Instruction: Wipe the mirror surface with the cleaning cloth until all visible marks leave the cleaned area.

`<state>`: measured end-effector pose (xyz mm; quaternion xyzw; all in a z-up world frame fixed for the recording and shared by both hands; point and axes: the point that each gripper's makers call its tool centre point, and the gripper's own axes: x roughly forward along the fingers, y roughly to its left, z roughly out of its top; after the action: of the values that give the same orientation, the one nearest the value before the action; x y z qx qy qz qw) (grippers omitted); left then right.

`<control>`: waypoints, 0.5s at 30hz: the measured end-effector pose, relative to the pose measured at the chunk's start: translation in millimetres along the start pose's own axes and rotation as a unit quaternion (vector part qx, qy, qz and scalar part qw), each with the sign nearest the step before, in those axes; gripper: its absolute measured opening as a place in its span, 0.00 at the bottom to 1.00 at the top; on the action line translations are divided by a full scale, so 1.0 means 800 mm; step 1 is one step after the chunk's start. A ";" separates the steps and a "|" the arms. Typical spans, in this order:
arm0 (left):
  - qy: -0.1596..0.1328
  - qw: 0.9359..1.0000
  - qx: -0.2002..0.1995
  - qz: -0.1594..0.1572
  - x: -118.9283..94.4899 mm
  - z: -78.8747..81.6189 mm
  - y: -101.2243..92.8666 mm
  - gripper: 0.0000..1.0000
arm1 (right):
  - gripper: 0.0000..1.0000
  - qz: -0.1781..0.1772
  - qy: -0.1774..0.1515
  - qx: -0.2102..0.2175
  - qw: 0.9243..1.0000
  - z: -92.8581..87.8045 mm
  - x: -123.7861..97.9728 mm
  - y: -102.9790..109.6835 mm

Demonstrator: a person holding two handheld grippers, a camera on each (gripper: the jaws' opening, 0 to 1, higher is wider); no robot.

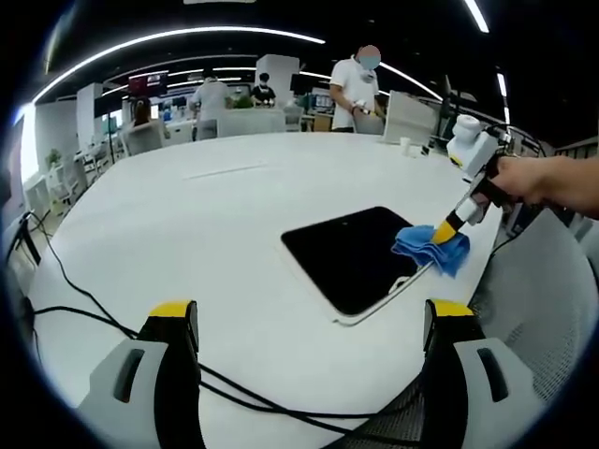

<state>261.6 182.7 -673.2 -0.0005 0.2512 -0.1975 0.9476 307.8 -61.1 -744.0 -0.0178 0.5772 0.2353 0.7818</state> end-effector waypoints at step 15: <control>-0.001 1.000 -0.005 0.000 0.001 -0.001 0.001 0.99 | 0.00 -0.012 -0.007 0.001 1.000 0.037 0.011 -0.008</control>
<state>262.3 183.5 -674.2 -0.0058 0.2513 -0.1965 0.9477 338.9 -54.6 -743.3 -0.0226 0.5718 0.2257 0.7884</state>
